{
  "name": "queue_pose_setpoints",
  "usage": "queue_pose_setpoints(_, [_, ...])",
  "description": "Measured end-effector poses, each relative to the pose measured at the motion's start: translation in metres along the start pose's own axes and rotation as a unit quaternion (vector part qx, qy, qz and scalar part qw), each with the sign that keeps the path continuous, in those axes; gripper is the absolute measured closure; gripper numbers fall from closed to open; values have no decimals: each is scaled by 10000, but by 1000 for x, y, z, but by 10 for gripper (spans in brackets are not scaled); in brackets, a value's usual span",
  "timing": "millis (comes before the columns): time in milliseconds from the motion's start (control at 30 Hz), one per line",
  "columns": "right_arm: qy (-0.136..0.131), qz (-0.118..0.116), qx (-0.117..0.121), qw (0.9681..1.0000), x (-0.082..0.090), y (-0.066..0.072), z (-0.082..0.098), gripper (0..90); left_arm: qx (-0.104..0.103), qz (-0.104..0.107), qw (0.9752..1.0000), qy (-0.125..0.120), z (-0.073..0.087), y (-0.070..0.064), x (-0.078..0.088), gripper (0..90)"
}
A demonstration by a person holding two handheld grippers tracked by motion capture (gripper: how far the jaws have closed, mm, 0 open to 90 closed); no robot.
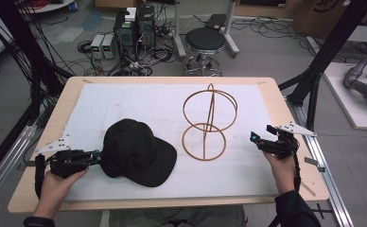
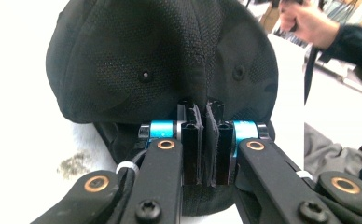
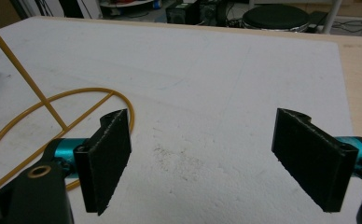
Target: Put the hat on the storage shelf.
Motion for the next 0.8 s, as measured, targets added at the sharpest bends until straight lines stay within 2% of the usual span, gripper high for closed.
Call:
queue_pose_setpoints(167, [26, 16, -4, 10000, 0, 0, 0, 192, -120, 17, 9994, -311, -14, -5, 5, 862])
queue_pose_setpoints(267, [16, 17, -3, 10000, 0, 0, 0, 192, -177, 91, 9984, -527, -24, -10, 6, 863])
queue_pose_setpoints(433, [17, 32, -28, 10000, 0, 0, 0, 192, -345, 263, 9964, -723, -40, -18, 6, 864])
queue_pose_setpoints(633, [16, 49, -33, 10000, 0, -2, 0, 192, -473, 472, 9927, -1007, -60, -27, 3, 865])
queue_pose_setpoints(800, [27, 35, -63, 10000, -1, -2, 0, 192, -604, 563, 9902, -1122, -75, -34, 0, 867])
Point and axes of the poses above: each handheld gripper's, and its own axes: x roughly backward along the jaws, z roughly out of its underside, y roughly to its left, the point moved 5 cm from there along -x, roughly forward along the jaws, and after that the axes turned 3 degrees about -y, right-handed, at the moved point
